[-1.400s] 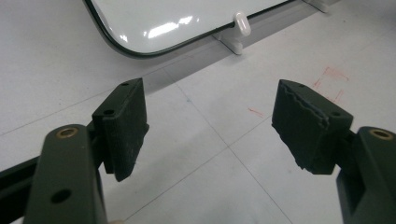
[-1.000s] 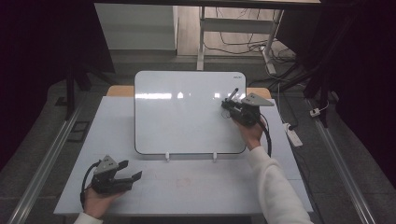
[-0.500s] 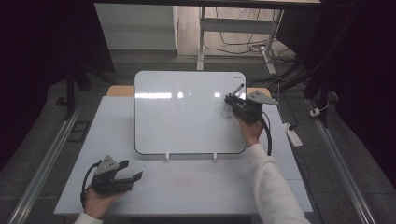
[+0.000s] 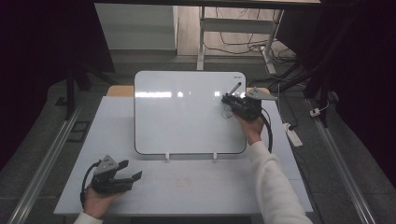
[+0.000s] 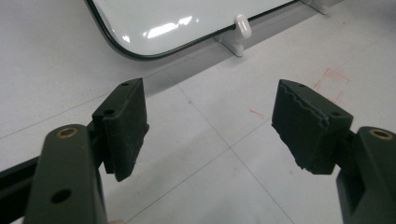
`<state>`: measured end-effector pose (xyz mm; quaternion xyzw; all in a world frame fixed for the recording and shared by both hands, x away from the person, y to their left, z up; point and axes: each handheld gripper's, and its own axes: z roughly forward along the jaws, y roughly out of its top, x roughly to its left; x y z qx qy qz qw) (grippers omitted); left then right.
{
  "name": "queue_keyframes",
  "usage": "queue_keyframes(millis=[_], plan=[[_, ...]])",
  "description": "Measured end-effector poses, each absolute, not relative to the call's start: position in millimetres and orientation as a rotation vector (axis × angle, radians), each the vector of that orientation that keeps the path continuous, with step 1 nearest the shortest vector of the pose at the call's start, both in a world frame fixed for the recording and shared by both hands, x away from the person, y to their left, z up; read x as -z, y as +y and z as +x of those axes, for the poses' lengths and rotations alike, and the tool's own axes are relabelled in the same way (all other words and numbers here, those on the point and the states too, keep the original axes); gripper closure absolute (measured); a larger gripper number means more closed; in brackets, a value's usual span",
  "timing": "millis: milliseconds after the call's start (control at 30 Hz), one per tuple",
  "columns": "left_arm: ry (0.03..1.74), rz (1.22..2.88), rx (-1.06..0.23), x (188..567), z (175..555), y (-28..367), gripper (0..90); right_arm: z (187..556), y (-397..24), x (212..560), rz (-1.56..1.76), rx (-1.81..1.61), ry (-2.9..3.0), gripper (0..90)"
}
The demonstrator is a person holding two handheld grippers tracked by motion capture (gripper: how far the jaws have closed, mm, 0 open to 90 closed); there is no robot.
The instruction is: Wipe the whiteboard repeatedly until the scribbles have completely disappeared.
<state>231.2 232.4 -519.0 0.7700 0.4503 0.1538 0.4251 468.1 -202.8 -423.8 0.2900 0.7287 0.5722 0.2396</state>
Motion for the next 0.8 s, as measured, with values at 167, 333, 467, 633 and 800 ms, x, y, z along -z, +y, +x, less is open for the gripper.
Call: queue_keyframes(millis=[167,333,467,633,800], plan=[[1.119,1.926,-0.389,518.3,230.0,231.3,27.4,469.4,-217.3,420.2,0.939,-1.586,1.852,77.7],[1.121,1.929,-0.384,519.2,231.5,231.8,27.4,453.6,-198.5,435.7,0.784,-1.553,2.003,77.8],[1.117,1.930,-0.387,518.6,230.5,230.4,27.4,457.7,-213.8,427.3,0.864,-1.510,1.866,77.8],[1.119,1.930,-0.388,518.7,231.5,230.6,27.4,452.6,-211.8,433.2,0.816,-1.524,1.938,77.8],[1.120,1.925,-0.390,518.4,230.6,231.4,27.4,449.4,-210.0,439.3,0.774,-1.526,1.977,77.8]])
